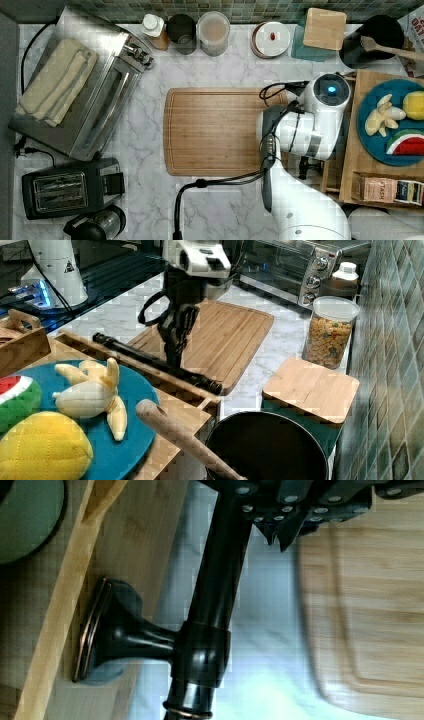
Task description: Close the drawer.
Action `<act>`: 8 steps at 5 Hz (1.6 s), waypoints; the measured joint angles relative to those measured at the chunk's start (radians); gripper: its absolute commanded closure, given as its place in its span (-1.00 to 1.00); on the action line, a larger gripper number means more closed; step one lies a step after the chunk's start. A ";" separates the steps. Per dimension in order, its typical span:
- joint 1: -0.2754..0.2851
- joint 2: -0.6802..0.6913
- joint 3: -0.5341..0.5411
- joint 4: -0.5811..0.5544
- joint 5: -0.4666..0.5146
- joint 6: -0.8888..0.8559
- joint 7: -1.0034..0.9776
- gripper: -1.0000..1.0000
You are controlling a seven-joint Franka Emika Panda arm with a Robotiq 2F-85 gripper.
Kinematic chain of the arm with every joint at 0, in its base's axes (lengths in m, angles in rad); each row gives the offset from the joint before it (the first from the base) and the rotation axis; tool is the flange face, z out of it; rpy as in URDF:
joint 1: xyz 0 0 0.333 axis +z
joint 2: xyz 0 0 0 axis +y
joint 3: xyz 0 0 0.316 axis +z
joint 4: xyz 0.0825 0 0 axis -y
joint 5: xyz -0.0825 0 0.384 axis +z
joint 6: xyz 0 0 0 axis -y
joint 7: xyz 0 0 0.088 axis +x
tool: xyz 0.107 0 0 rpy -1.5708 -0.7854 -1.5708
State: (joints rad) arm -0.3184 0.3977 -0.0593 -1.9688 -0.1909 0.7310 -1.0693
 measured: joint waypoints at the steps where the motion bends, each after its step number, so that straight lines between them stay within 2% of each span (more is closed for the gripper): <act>1: -0.020 0.031 -0.030 0.041 -0.012 0.000 0.000 1.00; 2: -0.028 0.050 -0.047 0.070 0.012 -0.012 0.000 1.00; 3: -0.014 0.051 -0.053 0.070 -0.018 -0.015 0.001 1.00; 8: 0.005 0.053 -0.068 0.071 -0.023 -0.016 0.002 1.00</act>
State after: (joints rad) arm -0.3135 0.4509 -0.1273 -1.8975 -0.2140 0.7148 -1.0674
